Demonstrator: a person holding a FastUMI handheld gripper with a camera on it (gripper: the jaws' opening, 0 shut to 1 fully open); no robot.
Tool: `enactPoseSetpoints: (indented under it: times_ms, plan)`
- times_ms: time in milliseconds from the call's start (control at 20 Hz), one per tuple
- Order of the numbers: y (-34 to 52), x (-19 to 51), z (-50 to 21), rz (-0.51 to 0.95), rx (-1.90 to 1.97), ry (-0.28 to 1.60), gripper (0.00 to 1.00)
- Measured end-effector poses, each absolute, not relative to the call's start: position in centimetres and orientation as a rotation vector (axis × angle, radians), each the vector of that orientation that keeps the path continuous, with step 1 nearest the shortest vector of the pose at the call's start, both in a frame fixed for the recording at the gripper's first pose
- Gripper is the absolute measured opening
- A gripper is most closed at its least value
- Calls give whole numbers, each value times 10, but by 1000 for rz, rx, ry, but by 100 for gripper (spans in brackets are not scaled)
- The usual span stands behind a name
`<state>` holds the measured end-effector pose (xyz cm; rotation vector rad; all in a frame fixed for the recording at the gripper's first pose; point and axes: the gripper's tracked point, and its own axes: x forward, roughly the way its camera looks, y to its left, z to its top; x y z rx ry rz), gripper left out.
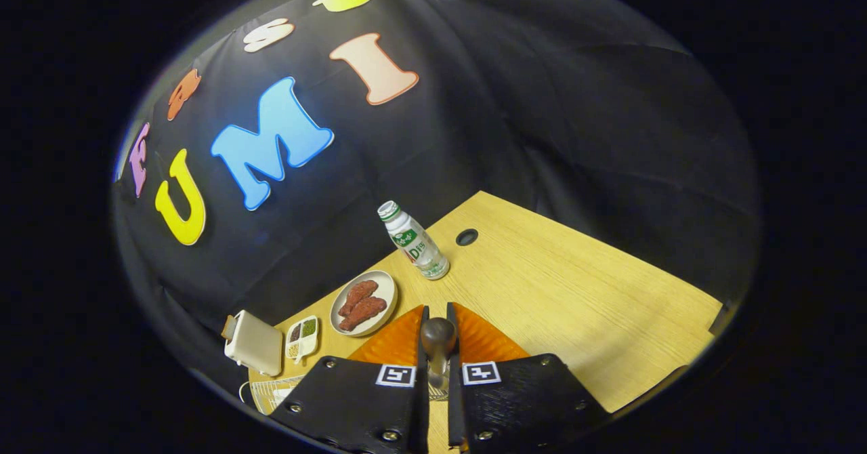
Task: Take the plate from the dish rack, then take the spoon from the basket and place it into the plate.
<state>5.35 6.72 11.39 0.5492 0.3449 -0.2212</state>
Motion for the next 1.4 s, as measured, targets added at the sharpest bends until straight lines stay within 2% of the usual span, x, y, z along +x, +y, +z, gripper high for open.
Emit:
enactPoseSetpoints:
  times_ms: [350, 600, 1000, 1400]
  plan:
    - [122, 17, 177, -77, 429, 298, 11]
    - [186, -22, 183, 50, 357, 328, 11]
    - [307, -91, 143, 274, 179, 408, 11]
    - [383, -139, 63, 401, 31, 499, 11]
